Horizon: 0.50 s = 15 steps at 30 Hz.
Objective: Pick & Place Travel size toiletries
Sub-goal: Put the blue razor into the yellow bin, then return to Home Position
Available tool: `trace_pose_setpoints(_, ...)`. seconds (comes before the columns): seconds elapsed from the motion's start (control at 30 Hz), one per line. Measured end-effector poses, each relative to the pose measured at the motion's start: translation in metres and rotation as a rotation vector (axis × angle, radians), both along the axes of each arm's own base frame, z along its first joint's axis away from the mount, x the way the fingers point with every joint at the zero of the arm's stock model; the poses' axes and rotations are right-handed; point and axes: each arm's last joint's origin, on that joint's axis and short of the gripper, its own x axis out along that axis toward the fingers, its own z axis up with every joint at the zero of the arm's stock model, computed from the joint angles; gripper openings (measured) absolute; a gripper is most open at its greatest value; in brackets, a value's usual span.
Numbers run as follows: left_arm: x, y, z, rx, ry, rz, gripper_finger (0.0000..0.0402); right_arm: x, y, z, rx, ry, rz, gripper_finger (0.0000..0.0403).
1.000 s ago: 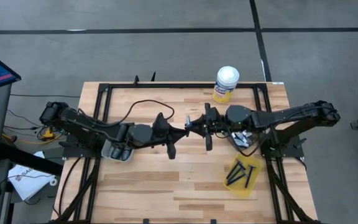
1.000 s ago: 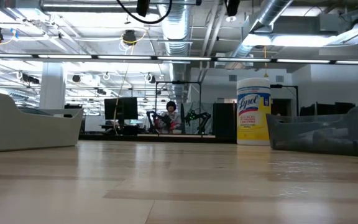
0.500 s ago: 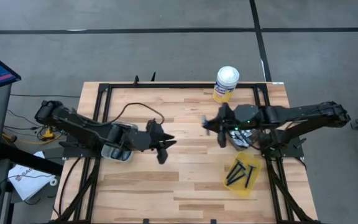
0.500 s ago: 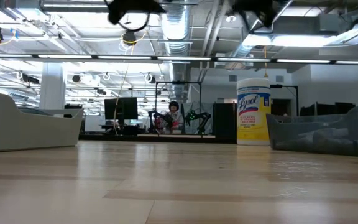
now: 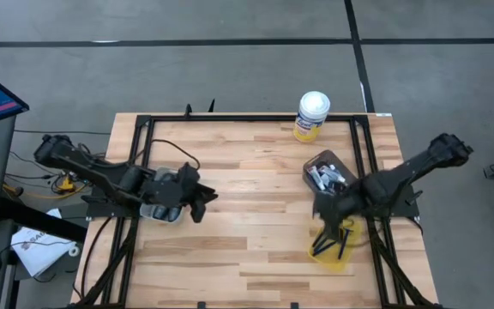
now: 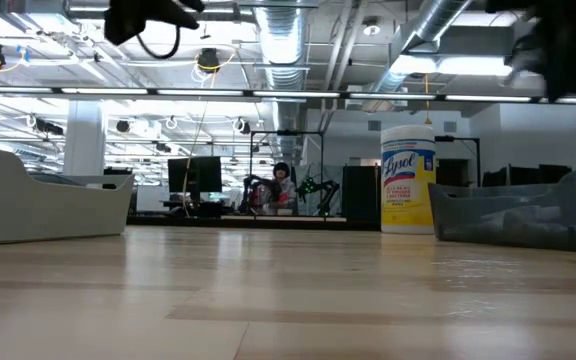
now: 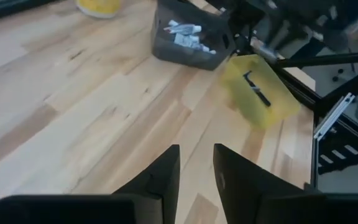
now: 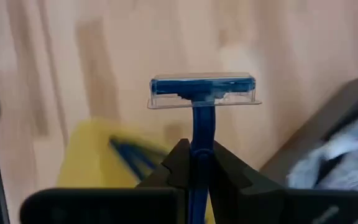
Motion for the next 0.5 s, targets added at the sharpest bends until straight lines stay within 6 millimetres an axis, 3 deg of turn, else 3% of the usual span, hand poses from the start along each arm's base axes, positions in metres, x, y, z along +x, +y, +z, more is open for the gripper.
trace_pose_setpoints(0.3,-0.019,0.004,-0.016,-0.105,0.015,-0.027,0.0092,-0.006,0.064,-0.047,-0.145,0.241,0.435,0.0025)
trace_pose_setpoints(0.5,-0.023,0.004,-0.019,-0.161,0.025,-0.058,0.0092,-0.007,0.08,-0.069,-0.201,0.339,0.516,0.0108)
